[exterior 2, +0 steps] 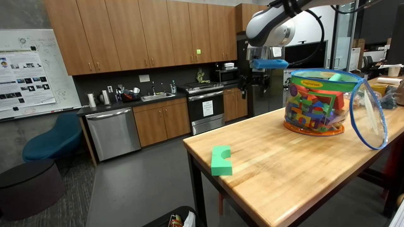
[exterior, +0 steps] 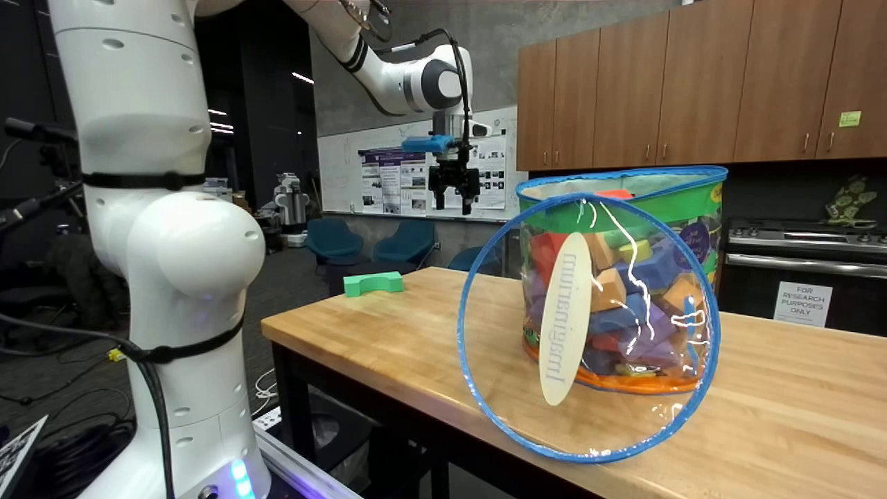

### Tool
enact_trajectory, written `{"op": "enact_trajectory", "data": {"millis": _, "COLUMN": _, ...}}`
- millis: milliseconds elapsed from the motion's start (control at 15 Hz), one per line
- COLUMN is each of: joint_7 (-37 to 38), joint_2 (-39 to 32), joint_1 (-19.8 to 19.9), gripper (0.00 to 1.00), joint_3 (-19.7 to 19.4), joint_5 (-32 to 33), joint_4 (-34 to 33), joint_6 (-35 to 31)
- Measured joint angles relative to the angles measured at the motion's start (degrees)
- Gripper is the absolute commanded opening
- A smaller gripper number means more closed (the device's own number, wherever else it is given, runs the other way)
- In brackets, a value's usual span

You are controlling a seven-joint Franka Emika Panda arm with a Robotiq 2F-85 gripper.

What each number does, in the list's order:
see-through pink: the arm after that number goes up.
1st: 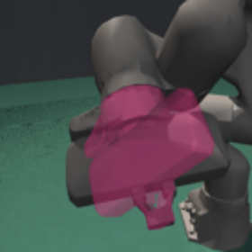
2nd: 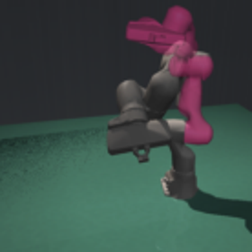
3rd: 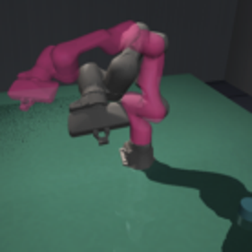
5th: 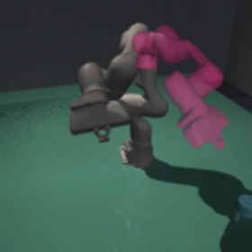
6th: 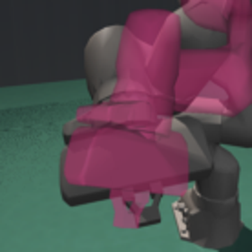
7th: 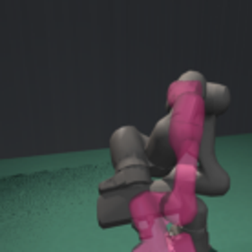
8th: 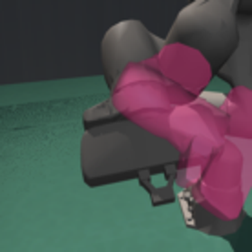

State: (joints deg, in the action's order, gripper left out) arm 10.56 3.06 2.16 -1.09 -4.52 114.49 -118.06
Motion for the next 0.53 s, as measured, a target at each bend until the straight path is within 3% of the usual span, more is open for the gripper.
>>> {"op": "enact_trajectory", "data": {"millis": 533, "joint_7": 6.4, "joint_2": -1.6, "joint_1": -3.6, "gripper": 1.0, "joint_3": 4.1, "joint_5": 0.3, "joint_4": 7.0, "joint_6": -5.9}}
